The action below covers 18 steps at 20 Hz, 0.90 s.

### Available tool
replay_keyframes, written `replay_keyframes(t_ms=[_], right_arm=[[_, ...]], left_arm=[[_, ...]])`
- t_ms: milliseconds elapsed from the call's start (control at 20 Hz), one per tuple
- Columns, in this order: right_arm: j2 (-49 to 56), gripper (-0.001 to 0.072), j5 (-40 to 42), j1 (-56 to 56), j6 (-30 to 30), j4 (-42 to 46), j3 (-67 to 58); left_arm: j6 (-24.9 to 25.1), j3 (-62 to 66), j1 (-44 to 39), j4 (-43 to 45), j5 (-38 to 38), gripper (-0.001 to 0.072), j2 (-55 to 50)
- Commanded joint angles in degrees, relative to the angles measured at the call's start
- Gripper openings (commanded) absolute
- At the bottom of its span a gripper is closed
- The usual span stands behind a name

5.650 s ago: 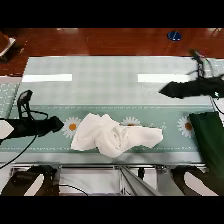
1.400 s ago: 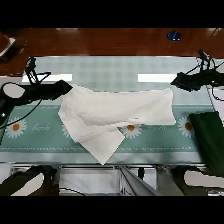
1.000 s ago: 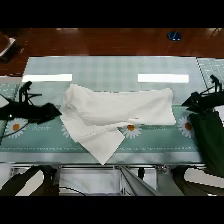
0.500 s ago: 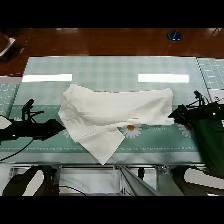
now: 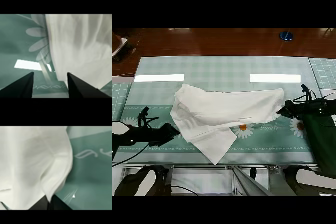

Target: Fold the shirts.

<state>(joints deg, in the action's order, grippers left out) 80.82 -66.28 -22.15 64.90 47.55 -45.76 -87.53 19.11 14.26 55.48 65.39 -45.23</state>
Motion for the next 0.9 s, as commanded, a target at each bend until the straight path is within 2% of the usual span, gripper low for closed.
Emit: replay_keyframes(t_ms=[0, 200, 450, 500, 550, 600, 700, 850], right_arm=[[0.0, 0.003, -0.1, 0.2, -0.8, -1.1, -0.5], [0.0, 0.003, 0.2, 0.2, -0.7, -1.2, -0.5], [0.0, 0.0029, -0.3, 0.2, -0.7, -1.5, -0.5], [0.0, 0.003, -0.5, 0.2, -0.7, -2.1, -0.5], [0.0, 0.0029, -0.9, 0.2, -1.0, -3.2, -0.6], [0.0, 0.003, -1.8, 0.2, -1.5, -3.9, -1.7], [0.0, 0.003, -5.4, 0.1, -0.6, -4.0, -8.0], [-1.5, 0.0029, -11.6, 0.1, 1.4, -6.9, -24.6]], left_arm=[[-0.3, -4.6, 0.0, -7.8, -7.9, 0.0508, -0.4], [6.8, -6.1, -1.0, -18.7, -13.6, 0.0508, -3.3], [7.0, -5.7, -11.6, -21.6, -20.8, 0.0505, -11.3], [7.0, -5.2, -13.3, -22.0, -21.5, 0.0438, -12.8], [7.9, -4.1, -14.4, -22.1, -21.4, 0.0174, -14.1], [9.5, -2.7, -14.7, -22.1, -20.7, 0.0018, -14.4], [11.4, 3.0, -13.7, -22.1, -17.2, 0.0017, -13.7], [12.5, 17.0, -10.4, -22.1, -12.7, 0.0017, -9.4]])
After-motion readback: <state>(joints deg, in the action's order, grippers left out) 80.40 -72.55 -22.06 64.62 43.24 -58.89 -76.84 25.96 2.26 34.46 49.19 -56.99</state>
